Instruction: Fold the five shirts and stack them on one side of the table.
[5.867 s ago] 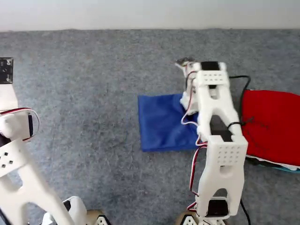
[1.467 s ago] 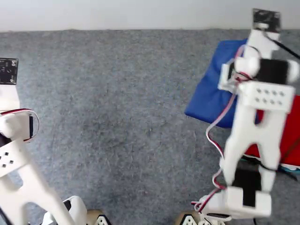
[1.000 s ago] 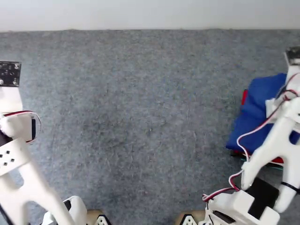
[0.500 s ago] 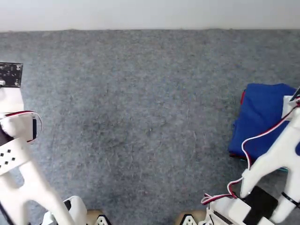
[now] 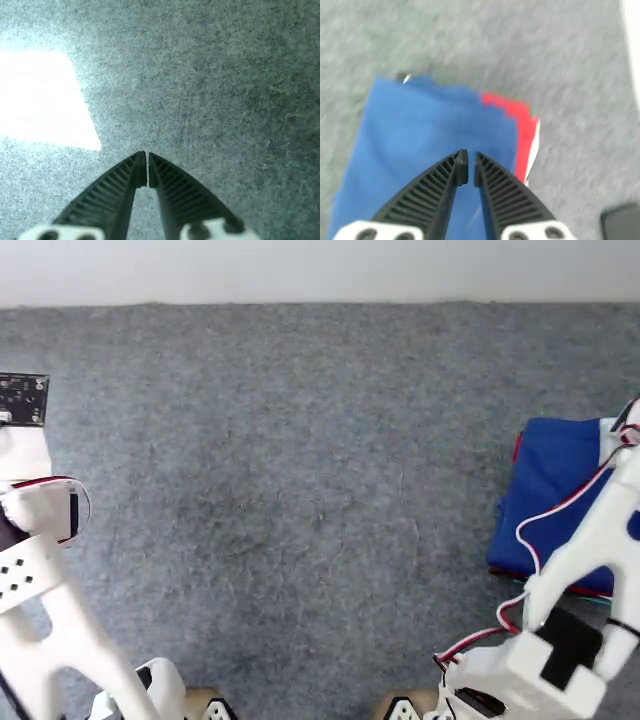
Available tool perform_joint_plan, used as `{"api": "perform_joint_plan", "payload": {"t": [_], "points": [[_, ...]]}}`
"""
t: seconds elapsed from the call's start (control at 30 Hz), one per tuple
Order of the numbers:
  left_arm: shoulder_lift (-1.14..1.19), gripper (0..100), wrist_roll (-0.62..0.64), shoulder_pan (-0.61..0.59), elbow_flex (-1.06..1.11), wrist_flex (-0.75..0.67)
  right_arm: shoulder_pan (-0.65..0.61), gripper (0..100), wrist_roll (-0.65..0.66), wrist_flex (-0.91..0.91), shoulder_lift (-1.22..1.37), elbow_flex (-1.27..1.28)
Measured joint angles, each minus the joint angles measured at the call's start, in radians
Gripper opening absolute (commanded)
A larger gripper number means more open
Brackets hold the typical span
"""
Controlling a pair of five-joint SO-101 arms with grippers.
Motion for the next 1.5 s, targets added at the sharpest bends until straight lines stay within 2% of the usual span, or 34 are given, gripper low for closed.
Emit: {"api": "perform_joint_plan", "payload": {"t": [0.27, 0.37, 0.47, 0.6, 0.93, 1.0, 1.1, 1.27, 1.4, 1.5], "points": [[0.0, 1, 0.0, 0.0, 0.0, 0.0, 0.066, 0.9, 0.216, -0.239, 0.342, 0.0], [0.0, 1, 0.0, -0.002, 0.0, 0.0, 0.092, 0.9, 0.258, -0.354, 0.411, 0.0], [0.0, 1, 0.0, 0.0, 0.0, 0.0, 0.097, 0.9, 0.265, -0.362, 0.405, -0.011], [0.0, 1, 0.0, -0.002, 0.0, 0.0, 0.083, 0.9, 0.262, -0.261, 0.307, -0.028], [0.0, 2, 0.015, 0.028, 0.0, 0.0, -0.086, 0.9, 0.074, 0.097, -0.002, -0.029], [0.0, 2, 0.084, 0.046, 0.0, 0.0, -0.126, 0.9, 0.04, 0.19, -0.043, -0.029], [0.0, 2, 0.256, 0.086, 0.0, 0.0, -0.184, 0.9, -0.031, 0.336, -0.087, -0.029], [0.0, 1, 0.525, 0.155, 0.0, 0.0, -0.276, 0.9, -0.235, 0.539, -0.164, -0.029], [-0.072, 1, 0.629, 0.245, 0.026, 0.0, -0.316, 0.9, -0.442, 0.549, -0.282, 0.014], [-0.192, 1, 0.661, 0.338, 0.091, -0.02, -0.365, 0.9, -0.535, 0.549, -0.4, 0.11]]}}
